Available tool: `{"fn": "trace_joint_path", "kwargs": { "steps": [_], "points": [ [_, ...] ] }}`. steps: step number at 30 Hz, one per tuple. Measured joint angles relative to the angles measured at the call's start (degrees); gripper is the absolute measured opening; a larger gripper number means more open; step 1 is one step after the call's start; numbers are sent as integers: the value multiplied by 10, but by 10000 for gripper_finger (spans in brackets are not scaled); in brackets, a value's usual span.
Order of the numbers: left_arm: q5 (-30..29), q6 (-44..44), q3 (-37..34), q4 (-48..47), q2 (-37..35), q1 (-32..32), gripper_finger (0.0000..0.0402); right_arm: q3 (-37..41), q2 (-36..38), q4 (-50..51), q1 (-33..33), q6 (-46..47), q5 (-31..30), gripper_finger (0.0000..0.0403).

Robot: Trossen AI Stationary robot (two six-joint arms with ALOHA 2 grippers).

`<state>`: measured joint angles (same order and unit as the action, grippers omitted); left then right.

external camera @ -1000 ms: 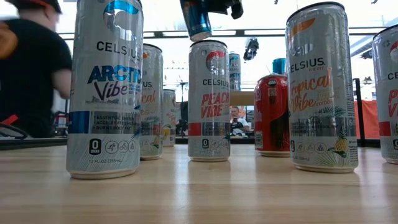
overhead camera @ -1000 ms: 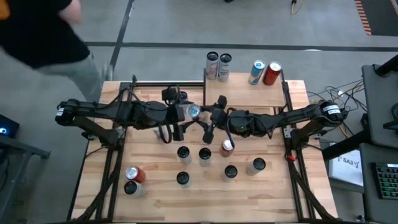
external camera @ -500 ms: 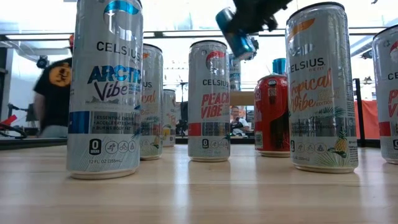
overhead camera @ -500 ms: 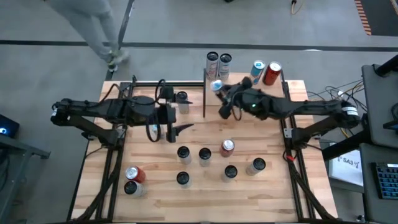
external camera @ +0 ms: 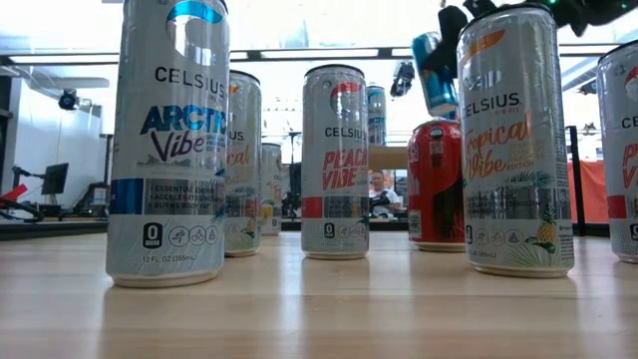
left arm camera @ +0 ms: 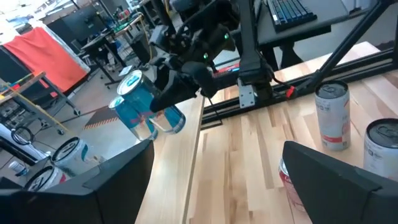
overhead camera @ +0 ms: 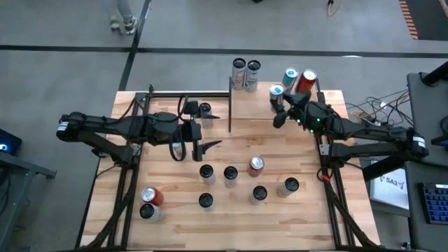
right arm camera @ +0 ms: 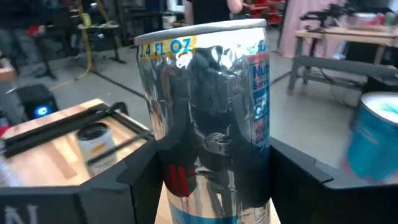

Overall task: Place canned beverage on shelf
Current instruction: Put the bottom blue soda can on the shelf aligned with the blue soda can

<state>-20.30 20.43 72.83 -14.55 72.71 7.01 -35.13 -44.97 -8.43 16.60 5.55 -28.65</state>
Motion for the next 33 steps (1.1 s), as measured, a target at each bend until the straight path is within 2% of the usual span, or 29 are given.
{"fn": "trace_joint_path", "kwargs": {
  "steps": [6, 14, 20, 27, 33],
  "points": [
    [-1, -11, -30, 18, -15, 0, 340, 55, 43, -2, 31, 43, -3, 219],
    [-7, -21, -59, 18, -45, -1, 340, 113, 55, -48, 44, 65, -45, 219],
    [-53, -34, -87, 17, -68, -1, 340, 140, 55, -99, 45, 53, -61, 219],
    [-53, -45, -111, 19, -79, -1, 340, 195, 55, -209, 45, 28, -61, 219],
    [-53, -49, -112, 17, -76, -1, 340, 222, 54, -243, 45, 21, -61, 219]
  ]
}}
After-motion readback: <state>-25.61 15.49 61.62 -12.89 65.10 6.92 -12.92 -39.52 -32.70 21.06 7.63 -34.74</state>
